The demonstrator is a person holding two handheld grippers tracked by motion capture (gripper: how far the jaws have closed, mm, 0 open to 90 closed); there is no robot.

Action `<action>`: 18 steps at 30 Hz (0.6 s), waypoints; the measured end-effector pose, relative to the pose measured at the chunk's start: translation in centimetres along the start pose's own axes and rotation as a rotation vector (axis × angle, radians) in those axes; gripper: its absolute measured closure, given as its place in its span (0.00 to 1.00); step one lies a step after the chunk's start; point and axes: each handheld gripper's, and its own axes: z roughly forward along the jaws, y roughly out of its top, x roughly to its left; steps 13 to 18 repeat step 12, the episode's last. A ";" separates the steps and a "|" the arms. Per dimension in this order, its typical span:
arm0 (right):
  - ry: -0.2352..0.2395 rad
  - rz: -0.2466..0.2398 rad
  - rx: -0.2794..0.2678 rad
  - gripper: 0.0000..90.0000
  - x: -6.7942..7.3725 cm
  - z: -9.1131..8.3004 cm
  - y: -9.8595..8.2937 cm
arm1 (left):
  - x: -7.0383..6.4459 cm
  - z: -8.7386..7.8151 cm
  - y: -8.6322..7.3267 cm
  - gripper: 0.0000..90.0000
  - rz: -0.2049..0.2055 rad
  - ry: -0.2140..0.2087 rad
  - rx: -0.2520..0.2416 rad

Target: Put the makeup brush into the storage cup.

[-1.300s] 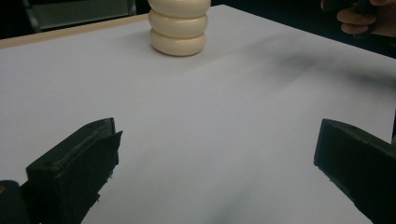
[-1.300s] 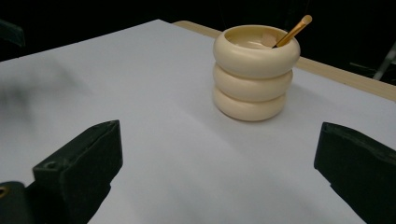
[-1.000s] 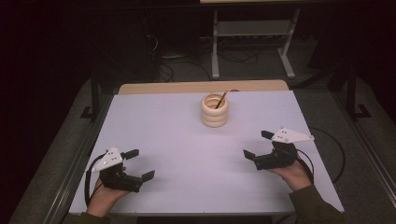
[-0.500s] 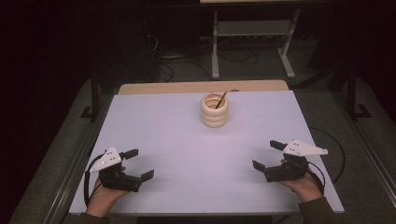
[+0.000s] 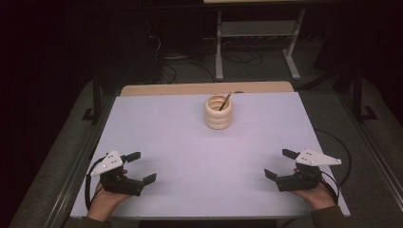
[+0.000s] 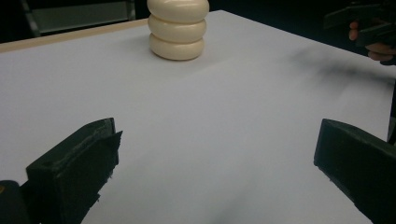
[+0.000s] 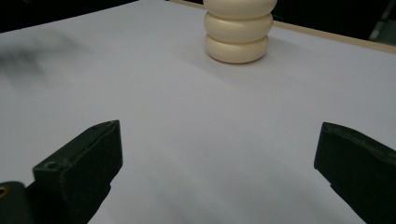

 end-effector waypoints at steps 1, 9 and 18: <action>-0.004 -0.003 0.002 0.00 0.0 0.0 0.0 | 0.0 0.0 0.0 0.00 -0.002 -0.001 -0.002; 0.007 -0.014 0.006 0.00 -0.1 0.2 -0.1 | 0.0 0.3 -0.2 0.00 0.005 -0.008 0.004; 0.008 -0.020 0.002 0.00 -0.1 0.2 0.0 | 0.0 0.3 -0.2 0.00 0.008 -0.007 0.004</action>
